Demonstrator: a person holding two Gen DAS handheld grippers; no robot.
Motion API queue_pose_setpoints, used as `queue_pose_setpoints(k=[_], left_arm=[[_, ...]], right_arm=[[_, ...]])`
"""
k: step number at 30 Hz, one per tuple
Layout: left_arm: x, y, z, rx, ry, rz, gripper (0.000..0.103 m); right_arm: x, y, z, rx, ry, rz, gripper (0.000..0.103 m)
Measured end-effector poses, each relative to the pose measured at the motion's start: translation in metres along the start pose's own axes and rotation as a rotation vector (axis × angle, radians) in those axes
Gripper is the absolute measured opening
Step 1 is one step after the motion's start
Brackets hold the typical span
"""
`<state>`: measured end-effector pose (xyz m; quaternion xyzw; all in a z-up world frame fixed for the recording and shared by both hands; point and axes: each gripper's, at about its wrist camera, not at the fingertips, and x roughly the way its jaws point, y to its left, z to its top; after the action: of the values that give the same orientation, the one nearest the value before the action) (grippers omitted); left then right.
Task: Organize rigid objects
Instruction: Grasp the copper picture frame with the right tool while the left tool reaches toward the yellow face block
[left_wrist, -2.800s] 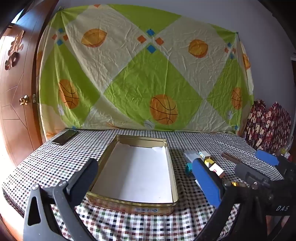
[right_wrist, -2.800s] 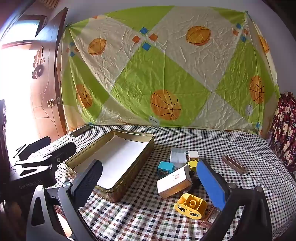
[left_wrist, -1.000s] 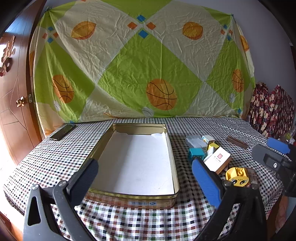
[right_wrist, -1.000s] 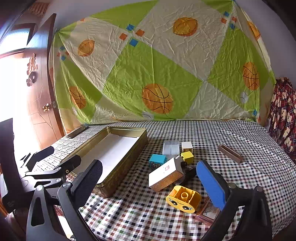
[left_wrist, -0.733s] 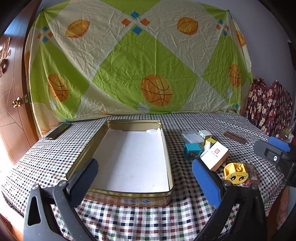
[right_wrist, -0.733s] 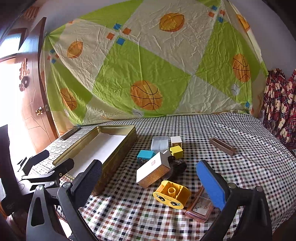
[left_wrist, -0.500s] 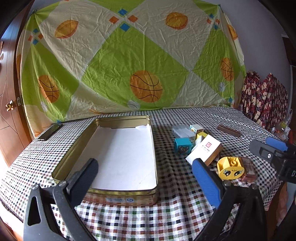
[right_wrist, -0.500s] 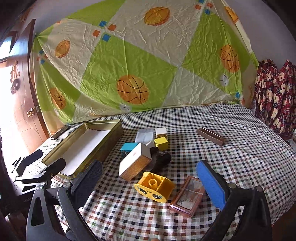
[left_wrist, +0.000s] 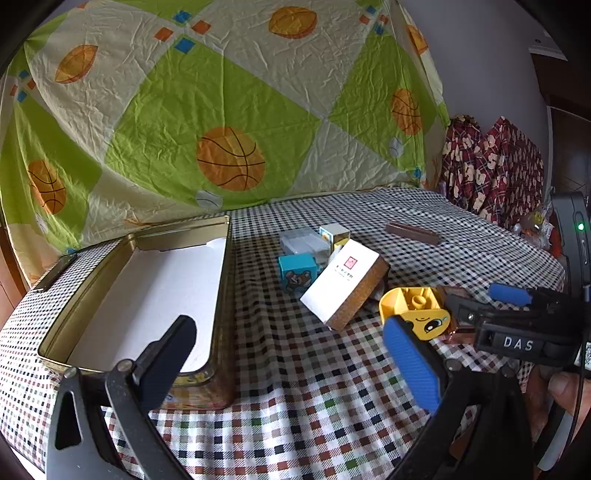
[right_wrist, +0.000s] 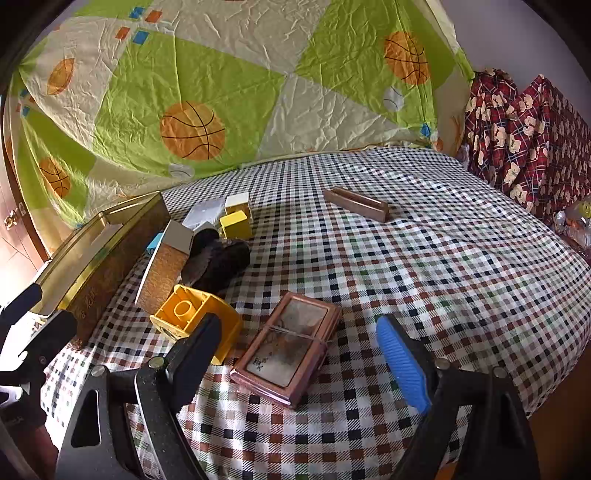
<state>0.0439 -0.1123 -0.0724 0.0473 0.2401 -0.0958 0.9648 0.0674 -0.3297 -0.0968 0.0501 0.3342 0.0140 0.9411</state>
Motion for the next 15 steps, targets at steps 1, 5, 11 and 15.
queue_pose_setpoints(k=[1,5,11,15], left_arm=[[0.001,-0.001,0.000,-0.001,0.003,-0.005,0.103],[0.005,-0.007,0.001,0.005,0.011,-0.017,0.103],[0.008,-0.020,0.002,0.021,0.026,-0.050,0.103],[0.011,-0.033,0.004,0.045,0.037,-0.083,0.103]], right_arm=[[0.003,0.000,-0.002,-0.003,0.012,-0.001,0.086],[0.012,0.003,-0.006,-0.011,0.045,0.012,0.083],[0.010,0.001,-0.008,-0.014,0.035,0.030,0.054],[0.006,-0.003,-0.008,0.003,0.013,0.062,0.050]])
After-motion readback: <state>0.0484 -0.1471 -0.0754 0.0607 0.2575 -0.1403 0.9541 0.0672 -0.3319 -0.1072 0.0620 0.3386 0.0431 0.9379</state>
